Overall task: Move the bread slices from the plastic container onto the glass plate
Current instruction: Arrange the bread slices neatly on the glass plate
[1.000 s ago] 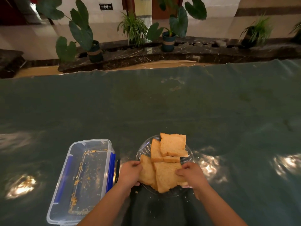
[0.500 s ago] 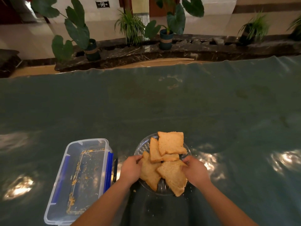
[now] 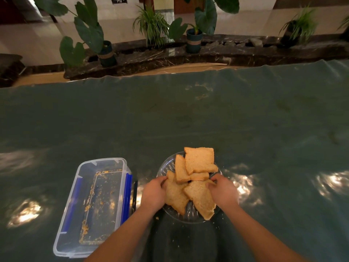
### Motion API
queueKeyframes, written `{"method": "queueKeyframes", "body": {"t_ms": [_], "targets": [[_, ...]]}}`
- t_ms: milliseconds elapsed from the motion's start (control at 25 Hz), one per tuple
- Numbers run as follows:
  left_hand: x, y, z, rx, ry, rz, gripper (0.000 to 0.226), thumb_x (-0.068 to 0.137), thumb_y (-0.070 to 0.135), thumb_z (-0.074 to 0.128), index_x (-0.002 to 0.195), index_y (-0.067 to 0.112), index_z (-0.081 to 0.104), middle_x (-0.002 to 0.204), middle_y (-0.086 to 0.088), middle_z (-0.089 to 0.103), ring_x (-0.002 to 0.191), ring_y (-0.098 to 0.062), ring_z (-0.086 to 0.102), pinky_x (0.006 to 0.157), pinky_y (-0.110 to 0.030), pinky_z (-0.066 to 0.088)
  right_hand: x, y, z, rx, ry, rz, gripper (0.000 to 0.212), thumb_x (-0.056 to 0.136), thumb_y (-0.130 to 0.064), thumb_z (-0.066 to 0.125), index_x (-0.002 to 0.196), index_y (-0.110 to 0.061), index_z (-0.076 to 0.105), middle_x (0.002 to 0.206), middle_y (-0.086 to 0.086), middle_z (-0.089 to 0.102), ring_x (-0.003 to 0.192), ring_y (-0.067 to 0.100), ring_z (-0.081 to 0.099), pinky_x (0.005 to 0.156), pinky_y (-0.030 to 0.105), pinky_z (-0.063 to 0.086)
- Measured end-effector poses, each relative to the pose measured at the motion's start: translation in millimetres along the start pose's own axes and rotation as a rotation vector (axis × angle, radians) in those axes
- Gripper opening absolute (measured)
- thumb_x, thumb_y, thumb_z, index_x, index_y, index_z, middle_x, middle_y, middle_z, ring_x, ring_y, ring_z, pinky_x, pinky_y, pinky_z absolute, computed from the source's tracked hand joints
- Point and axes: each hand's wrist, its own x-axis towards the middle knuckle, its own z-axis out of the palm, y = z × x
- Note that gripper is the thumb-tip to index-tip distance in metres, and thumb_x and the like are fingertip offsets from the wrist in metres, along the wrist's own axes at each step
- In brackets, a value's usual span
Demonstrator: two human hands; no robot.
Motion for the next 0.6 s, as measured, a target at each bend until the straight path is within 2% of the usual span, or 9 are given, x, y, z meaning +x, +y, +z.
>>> {"method": "queueKeyframes", "body": {"t_ms": [120, 240, 360, 440, 600], "targets": [[2, -1, -1, 0.089, 0.004, 0.047, 0.033, 0.099, 0.024, 0.046, 0.13, 0.023, 0.058, 0.116, -0.002, 0.068, 0.104, -0.015, 0.062, 0.085, -0.025, 0.045, 0, 1, 0, 0.142, 0.009, -0.034, 0.004, 0.087, -0.035, 0.064, 0.087, -0.033, 0.061, 0.089, -0.007, 0.07, 0.076, 0.014, 0.063, 0.059, 0.028, 0.044], [4, -3, -5, 0.153, 0.006, 0.101, 0.034, 0.1, 0.025, 0.045, 0.131, 0.024, 0.057, 0.118, -0.002, 0.067, 0.106, -0.015, 0.062, 0.091, -0.027, 0.046, 2, 4, -3, 0.187, 0.024, -0.058, 0.009, 0.088, -0.034, 0.064, 0.093, -0.027, 0.064, 0.091, -0.005, 0.071, 0.078, 0.015, 0.063, 0.062, 0.029, 0.045], [5, -4, -8, 0.188, -0.004, 0.128, 0.034, 0.1, 0.027, 0.044, 0.131, 0.026, 0.058, 0.119, -0.002, 0.066, 0.107, -0.015, 0.061, 0.095, -0.031, 0.048, 0, 5, -1, -0.048, 0.034, -0.153, 0.014, 0.091, -0.036, 0.058, 0.1, -0.026, 0.062, 0.09, -0.004, 0.069, 0.08, 0.019, 0.065, 0.063, 0.03, 0.049], [5, -3, -10, 0.218, -0.014, 0.144, 0.034, 0.1, 0.027, 0.044, 0.13, 0.028, 0.058, 0.119, -0.002, 0.063, 0.106, -0.016, 0.06, 0.095, -0.033, 0.049, -2, 3, 0, -0.231, 0.101, -0.245, 0.017, 0.093, -0.039, 0.053, 0.102, -0.027, 0.061, 0.092, -0.004, 0.069, 0.086, 0.019, 0.064, 0.063, 0.031, 0.05], [1, -3, -10, 0.291, 0.049, 0.164, 0.029, 0.096, 0.028, 0.048, 0.123, 0.028, 0.06, 0.116, -0.002, 0.057, 0.103, -0.014, 0.057, 0.091, -0.029, 0.048, -7, 6, -2, -0.394, 0.166, -0.333, 0.027, 0.091, -0.043, 0.054, 0.109, -0.026, 0.062, 0.105, -0.006, 0.067, 0.101, 0.02, 0.058, 0.081, 0.035, 0.049]]}}
